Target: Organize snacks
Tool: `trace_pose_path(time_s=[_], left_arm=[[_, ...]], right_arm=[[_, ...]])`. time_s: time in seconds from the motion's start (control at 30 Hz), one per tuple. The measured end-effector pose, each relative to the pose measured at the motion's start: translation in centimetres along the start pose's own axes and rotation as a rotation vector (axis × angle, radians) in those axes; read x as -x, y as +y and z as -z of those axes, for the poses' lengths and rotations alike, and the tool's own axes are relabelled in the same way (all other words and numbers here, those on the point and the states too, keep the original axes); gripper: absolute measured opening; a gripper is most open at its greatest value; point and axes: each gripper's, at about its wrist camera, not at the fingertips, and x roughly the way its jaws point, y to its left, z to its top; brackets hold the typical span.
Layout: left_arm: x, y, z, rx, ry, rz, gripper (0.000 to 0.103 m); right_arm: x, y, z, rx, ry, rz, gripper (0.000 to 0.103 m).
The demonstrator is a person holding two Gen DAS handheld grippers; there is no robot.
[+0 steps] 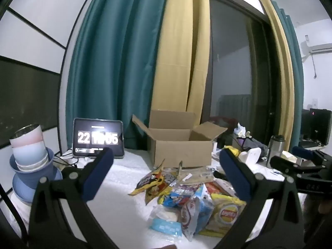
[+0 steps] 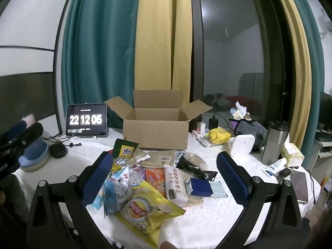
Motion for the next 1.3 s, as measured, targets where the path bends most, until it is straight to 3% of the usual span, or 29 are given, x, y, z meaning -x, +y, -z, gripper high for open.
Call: trace_pose_path(time_s=[0.53,0.7,0.97,1.3], left_arm=[[0.3,-0.2,-0.3,-0.006,-0.001,0.047,0.103],[0.5,-0.1,-0.3,0.032,-0.041,0.051,0.103],[0.3,-0.4,-0.8,0.002,0.016,0.05,0.103],[0.2,-0.3,-0.6,0.008,0.019,0.051,0.103]], right_arm=[[0.0,0.3,0.1,0.003,0.004,0.0,0.102],[-0.1,0.2,-0.1,0.002,0.006,-0.002,0.102],[0.0,0.2,0.0,0.003,0.005,0.0,0.102],[-0.1,0.3,0.0,0.001,0.003,0.003,0.102]])
